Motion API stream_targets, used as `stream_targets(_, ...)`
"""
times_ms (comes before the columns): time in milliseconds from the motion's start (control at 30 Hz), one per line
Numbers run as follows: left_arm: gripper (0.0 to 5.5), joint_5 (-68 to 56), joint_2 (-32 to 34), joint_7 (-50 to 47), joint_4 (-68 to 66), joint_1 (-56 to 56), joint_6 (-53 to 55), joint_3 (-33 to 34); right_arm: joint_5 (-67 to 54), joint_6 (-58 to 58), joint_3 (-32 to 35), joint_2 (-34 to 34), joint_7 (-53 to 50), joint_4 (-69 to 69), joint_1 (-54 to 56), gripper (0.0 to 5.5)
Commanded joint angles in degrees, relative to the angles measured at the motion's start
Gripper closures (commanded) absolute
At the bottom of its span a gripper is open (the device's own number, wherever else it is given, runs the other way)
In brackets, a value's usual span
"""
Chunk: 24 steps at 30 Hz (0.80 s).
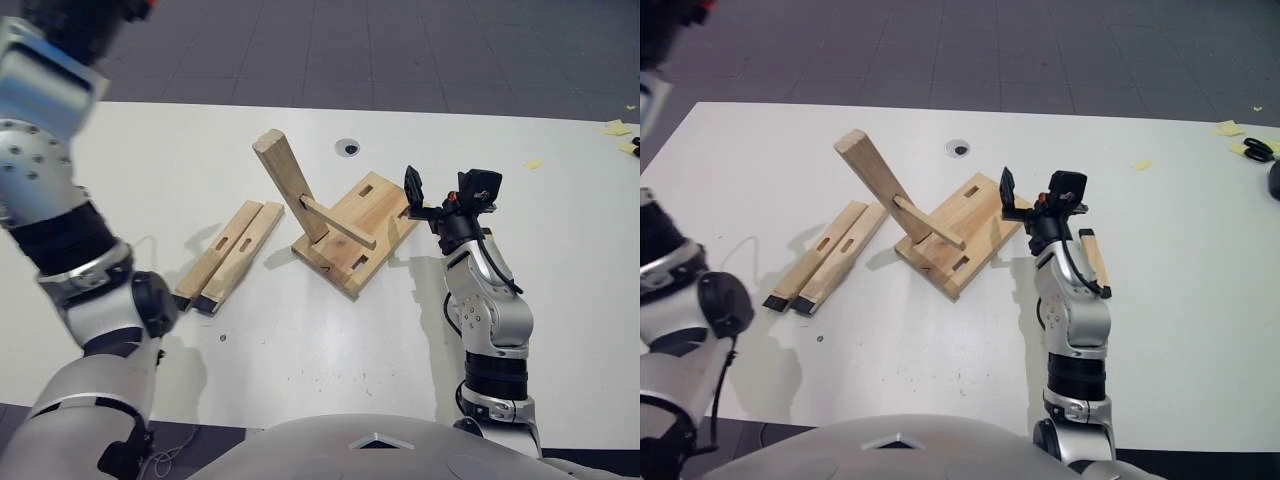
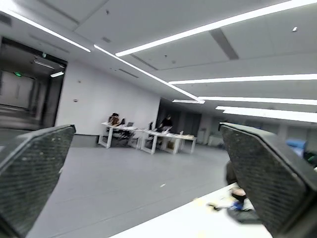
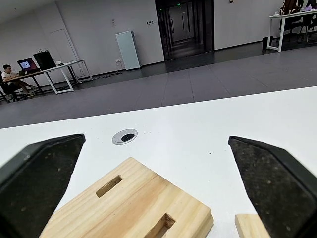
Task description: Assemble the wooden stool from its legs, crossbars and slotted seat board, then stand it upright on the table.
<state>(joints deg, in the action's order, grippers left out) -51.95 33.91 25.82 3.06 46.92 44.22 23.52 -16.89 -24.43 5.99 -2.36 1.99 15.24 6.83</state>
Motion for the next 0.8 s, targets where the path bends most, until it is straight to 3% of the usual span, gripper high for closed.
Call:
stream_targets(33, 0.12, 12.37, 10.04, 12.72, -1.37, -21.28, -1.87, -11.69, 0.35, 0.17, -0.05, 0.35, -0.31, 0.97, -1.39, 0.1)
stream_targets(300, 0.12, 25.39, 15.85, 25.03, -5.89, -34.58, -10.26, -20.77, 0.26, -0.28, 0.58, -0.37, -0.01, 1.23, -1.71, 0.1)
stream_targets(800, 0.12, 35.54, 14.83, 27.04, -9.69, -38.56, -16.34, -23.96, 0.16, -0.52, 1.27, -1.26, -0.19, 1.64, -1.02, 0.1)
